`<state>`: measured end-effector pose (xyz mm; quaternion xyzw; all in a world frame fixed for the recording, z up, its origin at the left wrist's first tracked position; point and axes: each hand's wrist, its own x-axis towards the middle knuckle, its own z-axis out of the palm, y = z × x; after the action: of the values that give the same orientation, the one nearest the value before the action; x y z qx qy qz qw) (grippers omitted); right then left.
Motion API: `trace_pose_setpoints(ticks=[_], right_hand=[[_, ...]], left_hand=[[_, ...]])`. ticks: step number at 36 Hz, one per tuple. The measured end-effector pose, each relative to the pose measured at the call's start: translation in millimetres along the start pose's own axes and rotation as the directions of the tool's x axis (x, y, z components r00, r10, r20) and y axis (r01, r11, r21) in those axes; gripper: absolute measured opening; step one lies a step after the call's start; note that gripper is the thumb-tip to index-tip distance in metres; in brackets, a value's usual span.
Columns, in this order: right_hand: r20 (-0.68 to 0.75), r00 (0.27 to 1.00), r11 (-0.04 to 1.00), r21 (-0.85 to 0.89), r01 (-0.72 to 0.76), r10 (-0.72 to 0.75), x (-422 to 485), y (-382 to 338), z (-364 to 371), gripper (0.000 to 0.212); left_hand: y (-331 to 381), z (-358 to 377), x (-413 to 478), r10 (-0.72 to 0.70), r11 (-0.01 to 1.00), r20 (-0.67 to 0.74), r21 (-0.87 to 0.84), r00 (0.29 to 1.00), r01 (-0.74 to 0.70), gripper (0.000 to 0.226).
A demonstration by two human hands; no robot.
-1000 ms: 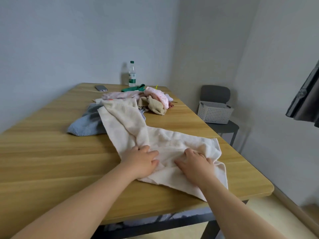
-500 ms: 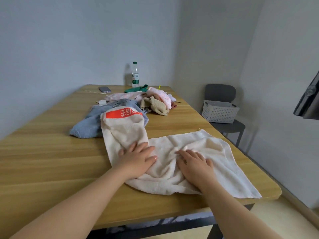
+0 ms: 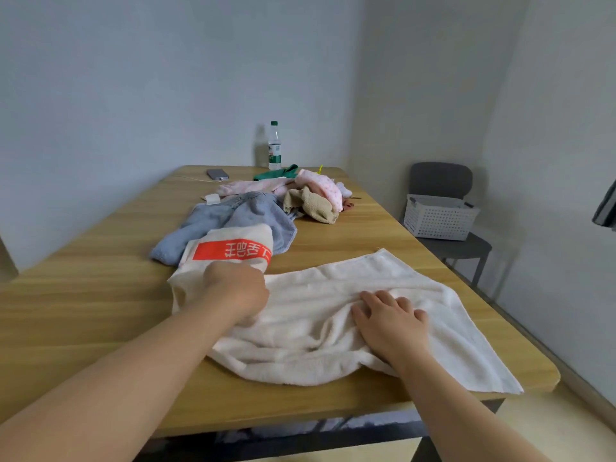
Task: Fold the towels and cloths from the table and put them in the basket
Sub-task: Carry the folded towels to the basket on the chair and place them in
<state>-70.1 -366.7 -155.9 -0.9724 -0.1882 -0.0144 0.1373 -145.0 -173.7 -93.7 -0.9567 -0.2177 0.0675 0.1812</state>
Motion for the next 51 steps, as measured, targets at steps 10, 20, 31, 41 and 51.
trace_pose_setpoints(ticks=[10,20,31,41,51], right_hand=[[-0.037,0.999,1.0,-0.001,-0.023,0.023,1.8,32.9,-7.5,0.045],[0.008,0.989,0.988,-0.024,-0.15,0.15,22.0,78.9,-11.0,0.053],[-0.05,0.985,0.984,-0.054,-0.17,0.168,43.6,104.1,-14.8,0.05],[-0.457,0.889,0.996,-0.08,-0.047,0.005,43.5,70.6,-19.1,0.02],[0.031,0.975,0.967,0.14,0.215,-0.221,52.2,-69.2,11.8,0.041]], left_hand=[[70.8,25.7,21.7,0.297,0.885,0.103,-0.403,0.949,-0.233,0.053],[106.8,18.3,67.4,0.332,0.876,0.004,-0.372,0.943,-0.307,0.06],[146.4,2.5,103.7,0.389,0.816,-0.057,-0.442,0.919,-0.373,0.055],[77.0,-1.4,95.9,0.122,0.493,-0.411,-0.765,0.904,-0.414,0.029],[-25.1,50.7,73.0,-0.16,0.631,-0.465,-0.726,0.871,-0.273,0.032]])
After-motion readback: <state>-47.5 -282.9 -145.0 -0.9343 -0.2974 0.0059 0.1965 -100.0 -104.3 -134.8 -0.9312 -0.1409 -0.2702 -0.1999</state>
